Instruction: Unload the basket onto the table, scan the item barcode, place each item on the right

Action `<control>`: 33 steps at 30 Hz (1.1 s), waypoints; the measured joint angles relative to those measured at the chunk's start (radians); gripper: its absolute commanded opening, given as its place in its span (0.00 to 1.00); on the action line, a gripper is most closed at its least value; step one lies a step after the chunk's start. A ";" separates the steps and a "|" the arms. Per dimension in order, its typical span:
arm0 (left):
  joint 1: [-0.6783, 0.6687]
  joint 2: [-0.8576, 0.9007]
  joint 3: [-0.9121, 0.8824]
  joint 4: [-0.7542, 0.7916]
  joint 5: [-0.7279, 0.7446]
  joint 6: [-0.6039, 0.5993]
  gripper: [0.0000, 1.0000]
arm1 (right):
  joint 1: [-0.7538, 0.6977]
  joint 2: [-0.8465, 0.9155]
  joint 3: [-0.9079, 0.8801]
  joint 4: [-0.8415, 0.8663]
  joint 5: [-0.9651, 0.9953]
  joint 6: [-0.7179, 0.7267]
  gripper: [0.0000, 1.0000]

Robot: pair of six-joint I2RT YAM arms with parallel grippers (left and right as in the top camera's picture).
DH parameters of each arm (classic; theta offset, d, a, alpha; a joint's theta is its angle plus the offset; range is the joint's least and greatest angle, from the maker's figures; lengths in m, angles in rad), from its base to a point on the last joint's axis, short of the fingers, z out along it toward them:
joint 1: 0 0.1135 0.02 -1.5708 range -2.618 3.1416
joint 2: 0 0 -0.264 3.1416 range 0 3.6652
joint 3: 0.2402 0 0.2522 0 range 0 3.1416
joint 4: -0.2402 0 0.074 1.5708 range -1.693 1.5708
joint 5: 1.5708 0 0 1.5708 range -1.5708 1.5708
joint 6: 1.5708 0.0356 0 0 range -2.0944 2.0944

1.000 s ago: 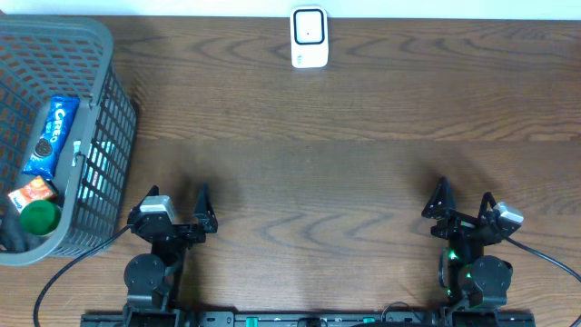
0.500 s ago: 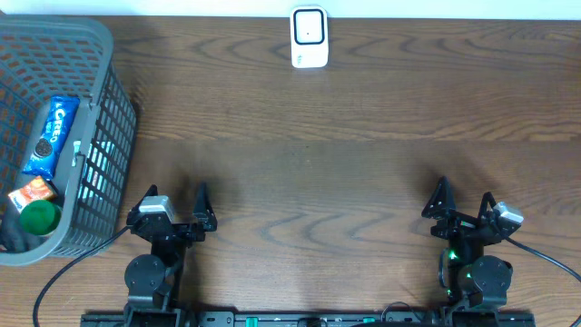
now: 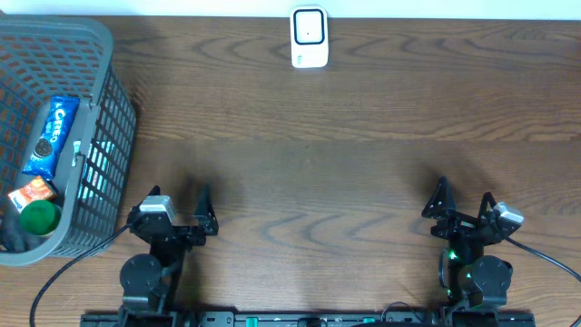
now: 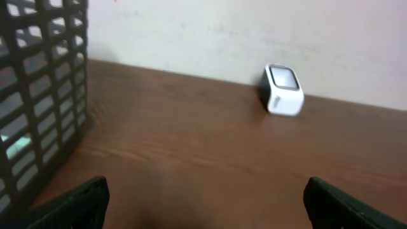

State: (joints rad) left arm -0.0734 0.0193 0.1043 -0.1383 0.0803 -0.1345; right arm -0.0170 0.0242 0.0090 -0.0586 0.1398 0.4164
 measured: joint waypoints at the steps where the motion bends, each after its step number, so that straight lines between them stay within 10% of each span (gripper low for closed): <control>1: 0.000 0.008 0.024 -0.033 0.014 0.000 0.98 | 0.000 0.000 0.000 0.000 0.000 0.000 0.99; 25: 0.000 0.484 0.675 -0.471 0.272 0.043 0.98 | 0.000 0.002 0.000 0.000 0.000 0.000 0.99; 33: 0.000 0.632 0.978 -0.757 0.112 0.055 0.98 | 0.000 0.002 0.000 0.000 0.000 0.000 0.99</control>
State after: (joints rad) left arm -0.0738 0.6518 1.0828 -0.8955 0.1921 -0.0795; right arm -0.0170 0.0265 0.0090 -0.0589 0.1394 0.4164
